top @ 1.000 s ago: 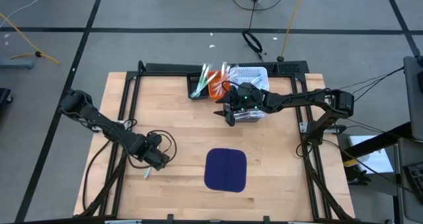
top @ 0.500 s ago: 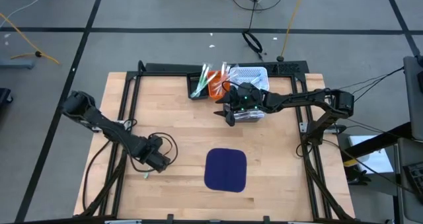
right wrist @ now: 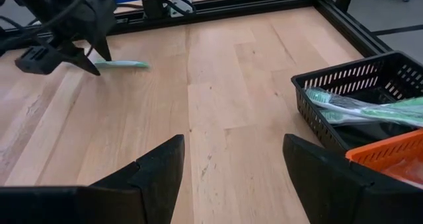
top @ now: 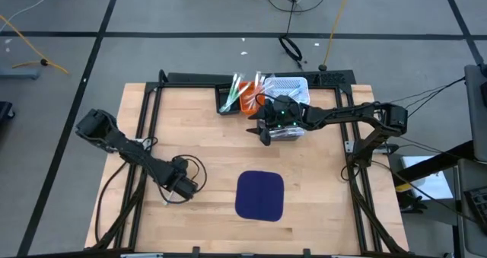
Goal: Pick & Place Toothbrushes
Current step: Put the green toothbrush into the black basket
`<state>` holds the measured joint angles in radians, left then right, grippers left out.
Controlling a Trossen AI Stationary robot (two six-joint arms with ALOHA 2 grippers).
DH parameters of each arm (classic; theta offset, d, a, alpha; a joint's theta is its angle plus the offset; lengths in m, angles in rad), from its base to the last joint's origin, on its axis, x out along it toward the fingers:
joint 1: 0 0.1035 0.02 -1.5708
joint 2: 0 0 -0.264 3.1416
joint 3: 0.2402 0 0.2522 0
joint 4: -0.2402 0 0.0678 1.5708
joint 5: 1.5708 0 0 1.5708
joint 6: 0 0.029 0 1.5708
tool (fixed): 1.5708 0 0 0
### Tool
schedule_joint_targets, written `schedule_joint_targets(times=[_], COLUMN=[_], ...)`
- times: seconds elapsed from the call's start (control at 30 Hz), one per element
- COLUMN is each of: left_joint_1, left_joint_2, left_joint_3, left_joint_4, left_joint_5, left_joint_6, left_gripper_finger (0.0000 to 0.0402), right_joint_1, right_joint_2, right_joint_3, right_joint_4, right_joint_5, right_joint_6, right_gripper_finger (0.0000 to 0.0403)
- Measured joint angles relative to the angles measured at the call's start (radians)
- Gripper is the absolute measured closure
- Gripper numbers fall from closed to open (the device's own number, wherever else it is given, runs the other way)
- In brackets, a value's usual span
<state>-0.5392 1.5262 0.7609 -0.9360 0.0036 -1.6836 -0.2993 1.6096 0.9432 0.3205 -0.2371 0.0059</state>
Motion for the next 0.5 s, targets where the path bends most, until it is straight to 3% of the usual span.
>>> schedule_joint_targets(times=[0.13, 0.3, 0.5], left_joint_1=[0.000, 0.009, 0.005], left_joint_2=[0.030, 0.018, -0.053], left_joint_3=[0.004, 0.002, 0.025], left_joint_4=[0.006, 0.008, -0.001], left_joint_5=[0.004, 0.011, -0.147], left_joint_6=[0.024, 0.032, 0.066], left_gripper_finger=[0.0280, 0.0386, 0.0396], right_joint_1=[0.000, 0.000, 0.006], right_joint_2=[0.000, 0.000, 0.000], right_joint_3=[0.000, 0.000, 0.000], right_joint_4=[0.000, -0.001, -0.001], right_joint_5=[0.000, 0.000, -0.003], right_joint_6=[0.000, 0.000, 0.032], right_gripper_finger=[0.0151, 0.0151, 0.0151])
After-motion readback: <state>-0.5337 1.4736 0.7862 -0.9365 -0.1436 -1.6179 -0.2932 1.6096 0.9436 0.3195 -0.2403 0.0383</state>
